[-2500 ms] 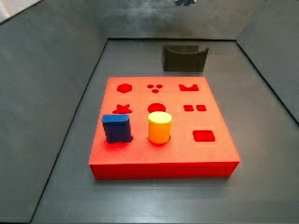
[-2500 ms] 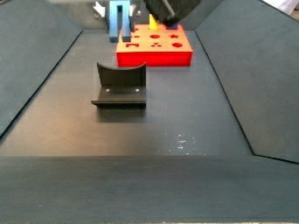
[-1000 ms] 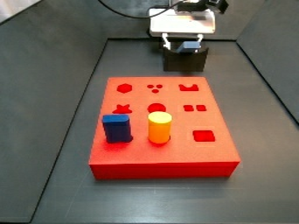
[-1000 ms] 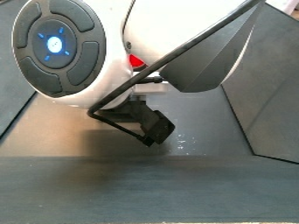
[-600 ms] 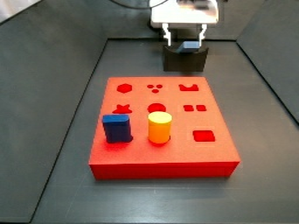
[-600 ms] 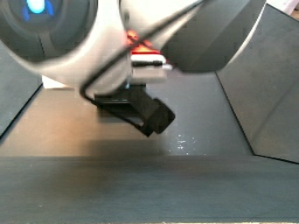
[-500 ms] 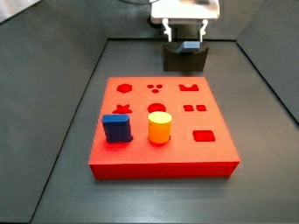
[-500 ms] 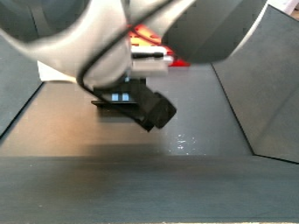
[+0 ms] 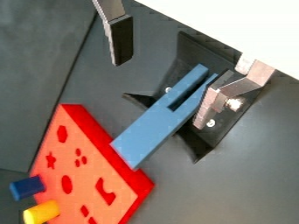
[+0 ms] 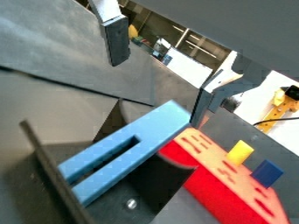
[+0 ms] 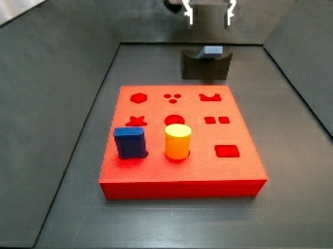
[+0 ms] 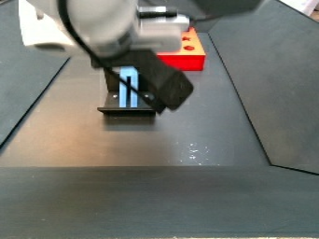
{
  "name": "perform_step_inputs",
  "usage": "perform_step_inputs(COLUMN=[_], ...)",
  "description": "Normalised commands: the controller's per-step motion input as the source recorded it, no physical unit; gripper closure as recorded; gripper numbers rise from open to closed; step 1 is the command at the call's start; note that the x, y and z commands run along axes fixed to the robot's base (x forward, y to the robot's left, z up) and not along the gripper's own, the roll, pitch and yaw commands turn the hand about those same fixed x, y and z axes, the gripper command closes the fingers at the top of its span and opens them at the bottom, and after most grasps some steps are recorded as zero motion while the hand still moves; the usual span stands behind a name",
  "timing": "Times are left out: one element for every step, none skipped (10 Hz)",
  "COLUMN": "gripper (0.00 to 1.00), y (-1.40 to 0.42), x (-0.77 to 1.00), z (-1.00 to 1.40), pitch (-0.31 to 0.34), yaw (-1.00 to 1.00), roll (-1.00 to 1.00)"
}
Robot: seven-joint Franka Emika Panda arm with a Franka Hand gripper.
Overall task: Pick up the double-square object. Move up. Place the double-square object on the fixture. Regrasp the double-square object. Move to above the board. Insert the double-square object.
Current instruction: Regrasp the double-square object.
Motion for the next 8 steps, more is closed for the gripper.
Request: perform_step_inputs(gripper=[0.0, 0.0, 0.0, 0.0, 0.0, 0.0, 0.0, 0.0], y=[-1.0, -1.0, -1.0, -1.0, -1.0, -1.0, -0.87, -0.68], x=[0.01, -0.02, -0.04, -0.06, -0.06, -0.07, -0.07, -0.05], z=[0.93, 0.89, 0.86, 0.8, 0.76, 0.66, 0.43, 0.25], pitch=[0.073, 0.062, 0.054, 0.047, 0.045, 0.042, 0.037, 0.032], yaw=[0.0, 0.0, 0.0, 0.0, 0.0, 0.0, 0.0, 0.0], roll=[1.0, 1.0, 1.0, 1.0, 1.0, 1.0, 1.0, 1.0])
